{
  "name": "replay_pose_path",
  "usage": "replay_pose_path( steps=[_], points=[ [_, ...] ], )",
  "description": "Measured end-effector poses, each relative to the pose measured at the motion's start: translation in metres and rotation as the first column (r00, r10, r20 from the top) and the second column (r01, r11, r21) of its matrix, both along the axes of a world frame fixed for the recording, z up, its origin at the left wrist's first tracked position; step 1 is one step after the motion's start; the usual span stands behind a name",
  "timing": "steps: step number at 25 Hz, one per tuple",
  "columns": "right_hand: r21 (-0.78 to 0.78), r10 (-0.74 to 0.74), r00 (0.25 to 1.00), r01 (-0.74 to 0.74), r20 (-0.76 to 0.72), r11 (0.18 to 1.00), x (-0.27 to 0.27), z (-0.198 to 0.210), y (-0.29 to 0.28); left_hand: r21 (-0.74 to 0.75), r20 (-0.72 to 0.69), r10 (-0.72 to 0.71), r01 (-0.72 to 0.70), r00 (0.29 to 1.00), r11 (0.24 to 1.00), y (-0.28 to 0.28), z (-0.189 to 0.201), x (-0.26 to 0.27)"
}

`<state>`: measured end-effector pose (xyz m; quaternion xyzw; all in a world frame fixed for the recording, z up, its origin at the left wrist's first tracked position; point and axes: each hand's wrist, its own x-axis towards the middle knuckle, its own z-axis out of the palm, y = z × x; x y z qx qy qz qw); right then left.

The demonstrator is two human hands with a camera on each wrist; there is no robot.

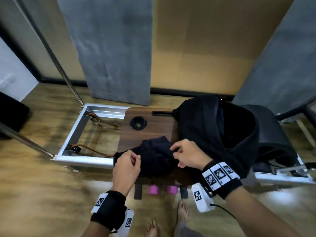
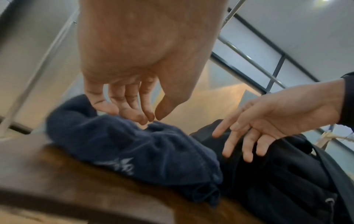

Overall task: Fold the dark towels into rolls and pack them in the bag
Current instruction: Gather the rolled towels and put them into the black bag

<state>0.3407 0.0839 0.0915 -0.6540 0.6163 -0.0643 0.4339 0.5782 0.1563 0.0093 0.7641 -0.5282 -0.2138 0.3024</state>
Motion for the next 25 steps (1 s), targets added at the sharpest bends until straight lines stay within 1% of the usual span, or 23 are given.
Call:
replay_pose_path(
  steps=[2,4,5,8,9,11,13,14,16,17,18,20,23,25],
  points=[
    [0.068,0.066,0.995,-0.061,-0.076,0.996,0.016,-0.028,0.015,0.057,0.006,0.025,-0.025,1.0,0.998,0.02,-0.016,0.011],
    [0.068,0.126,0.977,-0.115,-0.174,0.991,0.031,-0.044,0.026,0.068,-0.014,0.017,-0.016,1.0,0.998,0.034,-0.028,0.013],
    [0.047,0.122,0.97,-0.115,-0.213,0.992,0.037,-0.05,0.03,0.061,-0.016,0.0,0.001,1.0,0.998,0.037,-0.034,0.013],
    [-0.003,0.047,0.952,-0.051,-0.301,0.999,0.053,-0.056,0.037,0.039,-0.032,-0.036,0.037,0.999,0.999,0.039,-0.041,0.011],
    [-0.012,0.043,0.94,-0.05,-0.339,0.999,0.057,-0.055,0.04,0.024,-0.051,-0.032,0.033,0.998,0.999,0.039,-0.041,0.011],
    [-0.056,0.055,0.915,-0.085,-0.4,0.995,0.064,-0.056,0.044,-0.013,-0.105,0.025,-0.026,0.994,1.0,0.038,-0.039,0.014],
    [-0.136,0.019,0.917,-0.08,-0.398,0.987,0.067,-0.06,0.045,-0.019,-0.118,0.068,-0.07,0.991,0.997,0.033,-0.035,0.018],
    [-0.166,-0.009,0.925,-0.059,-0.38,0.984,0.067,-0.062,0.044,0.013,-0.08,0.064,-0.064,0.995,0.998,0.028,-0.034,0.02],
    [-0.208,-0.049,0.942,-0.023,-0.331,0.978,0.068,-0.067,0.041,0.118,0.089,0.042,-0.052,0.995,0.992,0.016,-0.032,0.023],
    [-0.223,-0.057,0.953,-0.012,-0.298,0.975,0.069,-0.069,0.04,0.168,0.142,0.035,-0.059,0.989,0.984,0.009,-0.03,0.025],
    [-0.235,-0.052,0.962,-0.013,-0.269,0.972,0.07,-0.07,0.04,0.211,0.151,0.024,-0.056,0.988,0.976,0.003,-0.027,0.026],
    [-0.27,-0.033,0.969,-0.036,-0.245,0.962,0.071,-0.075,0.039,0.261,0.086,-0.022,-0.001,0.996,0.965,-0.006,-0.024,0.028],
    [-0.349,-0.062,0.958,-0.042,-0.28,0.936,0.076,-0.077,0.032,0.24,0.001,-0.044,0.043,0.999,0.97,-0.018,-0.024,0.033],
    [-0.38,-0.112,0.945,-0.014,-0.307,0.925,0.083,-0.075,0.025,0.225,-0.009,-0.075,0.075,0.997,0.971,-0.024,-0.025,0.037]
  ],
)
